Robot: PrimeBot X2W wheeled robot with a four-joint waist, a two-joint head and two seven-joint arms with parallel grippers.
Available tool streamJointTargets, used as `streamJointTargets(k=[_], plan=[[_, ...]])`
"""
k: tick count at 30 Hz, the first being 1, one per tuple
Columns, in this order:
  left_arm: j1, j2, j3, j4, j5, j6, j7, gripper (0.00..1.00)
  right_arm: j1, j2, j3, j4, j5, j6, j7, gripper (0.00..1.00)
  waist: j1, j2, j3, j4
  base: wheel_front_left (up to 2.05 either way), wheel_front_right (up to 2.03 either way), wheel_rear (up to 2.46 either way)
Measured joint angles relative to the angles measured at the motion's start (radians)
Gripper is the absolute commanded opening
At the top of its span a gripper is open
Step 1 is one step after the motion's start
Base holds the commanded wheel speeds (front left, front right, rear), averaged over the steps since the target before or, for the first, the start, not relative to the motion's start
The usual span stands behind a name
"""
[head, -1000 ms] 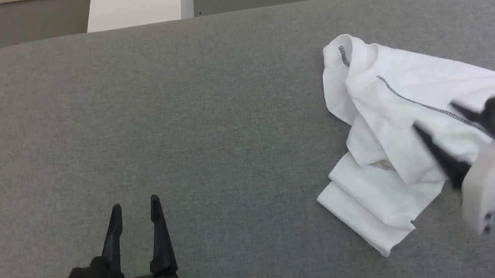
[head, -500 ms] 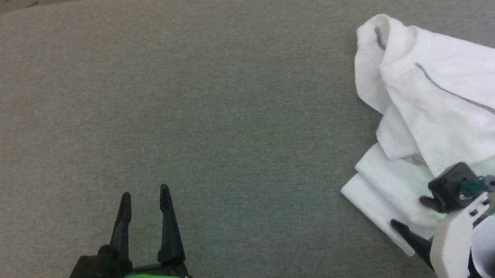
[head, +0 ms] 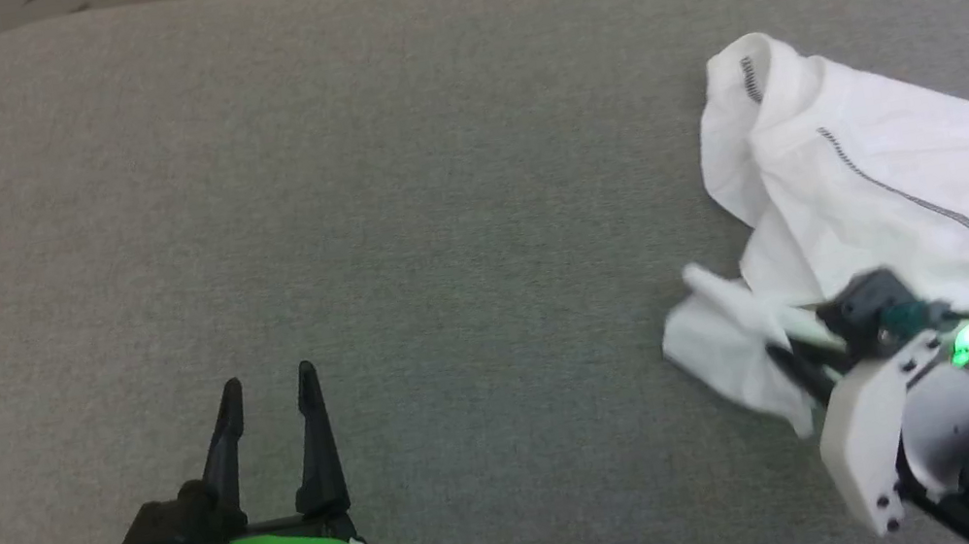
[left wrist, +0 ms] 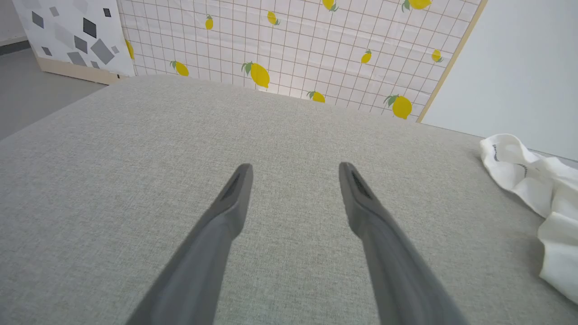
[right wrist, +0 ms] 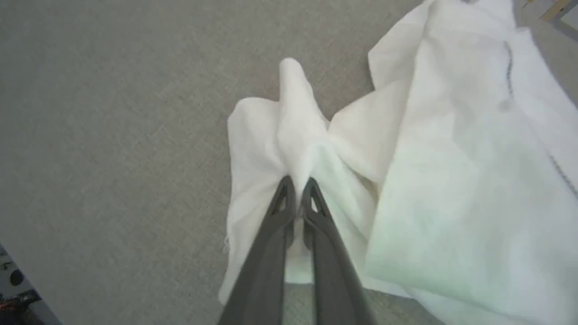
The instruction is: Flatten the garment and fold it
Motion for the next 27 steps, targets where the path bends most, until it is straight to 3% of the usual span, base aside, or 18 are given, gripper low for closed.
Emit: streamJointTargets(k=[5, 16, 21, 27], plan=[[0.008, -0.001, 0.016, -0.003, 0.000, 0.001, 0.000, 1.00, -0.058, 0.047, -0.100, -0.112, 0.001, 0.000, -0.042, 0.00, 0.0000, 0.0000, -0.034, -0.046, 0.00, 0.00, 0.00], [0.046, -0.003, 0.038, -0.015, 0.001, 0.001, 0.000, 1.00, -0.042, 0.126, -0.552, -0.406, -0.084, 0.000, -0.028, 0.00, 0.0000, 0.0000, -0.109, -0.168, 0.00, 0.00, 0.00], [0.056, -0.003, 0.040, -0.020, 0.001, 0.001, 0.000, 1.00, 0.066, 0.155, -0.804, -0.374, -0.126, 0.000, -0.027, 0.00, 0.0000, 0.0000, -0.129, -0.205, 0.00, 0.00, 0.00], [0.060, -0.002, 0.038, -0.019, 0.002, 0.001, 0.000, 1.00, 0.179, 0.220, -0.941, -0.177, -0.162, 0.000, -0.084, 0.00, 0.0000, 0.0000, -0.113, -0.216, 0.00, 0.00, 0.00]])
